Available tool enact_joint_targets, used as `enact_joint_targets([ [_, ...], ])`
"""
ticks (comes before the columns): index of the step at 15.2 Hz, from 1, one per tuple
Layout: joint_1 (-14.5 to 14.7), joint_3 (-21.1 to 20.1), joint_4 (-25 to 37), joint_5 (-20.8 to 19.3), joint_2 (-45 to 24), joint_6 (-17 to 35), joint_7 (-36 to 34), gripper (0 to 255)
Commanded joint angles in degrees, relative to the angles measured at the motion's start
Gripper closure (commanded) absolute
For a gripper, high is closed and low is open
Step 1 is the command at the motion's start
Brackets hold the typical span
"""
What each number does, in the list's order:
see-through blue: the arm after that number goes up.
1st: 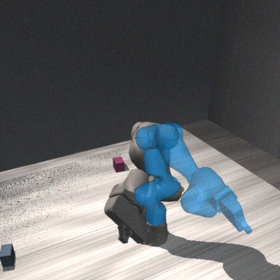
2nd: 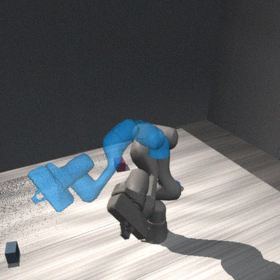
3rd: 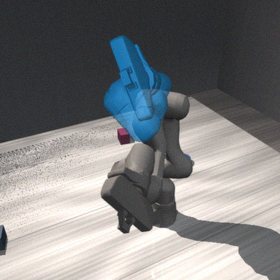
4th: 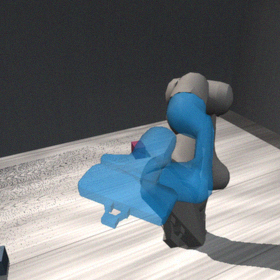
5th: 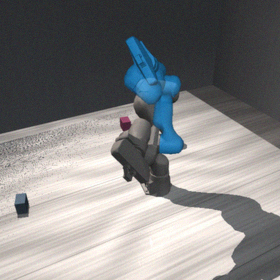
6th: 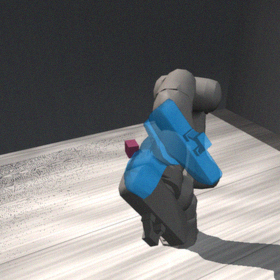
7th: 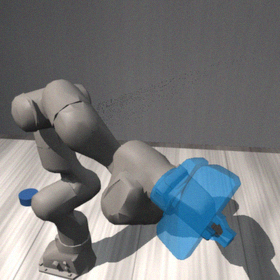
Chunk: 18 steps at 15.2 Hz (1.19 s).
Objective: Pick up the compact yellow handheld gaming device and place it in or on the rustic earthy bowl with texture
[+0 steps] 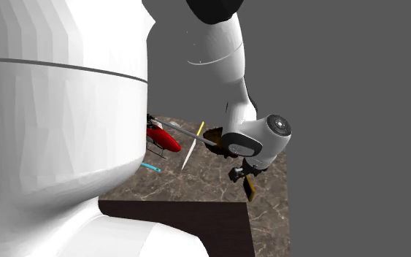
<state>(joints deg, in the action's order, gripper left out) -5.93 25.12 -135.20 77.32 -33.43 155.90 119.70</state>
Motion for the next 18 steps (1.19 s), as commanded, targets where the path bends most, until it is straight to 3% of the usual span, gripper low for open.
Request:
enact_joint_targets([
  [1, 0.0, -0.01, 0.0, 0.03, -0.01, 0.01, 0.02, 0],
  [2, 0.0, -0.01, 0.0, 0.01, 0.0, 0.0, 0.01, 0],
  [3, 0.0, -0.01, 0.0, 0.01, 0.0, 0.0, 0.01, 255],
  [12, 0.0, -0.01, 0.0, 0.03, -0.01, 0.01, 0.02, 255],
  [18, 2.77, 3.47, -3.02, -6.76, 5.37, -0.57, -5.67, 255],
])
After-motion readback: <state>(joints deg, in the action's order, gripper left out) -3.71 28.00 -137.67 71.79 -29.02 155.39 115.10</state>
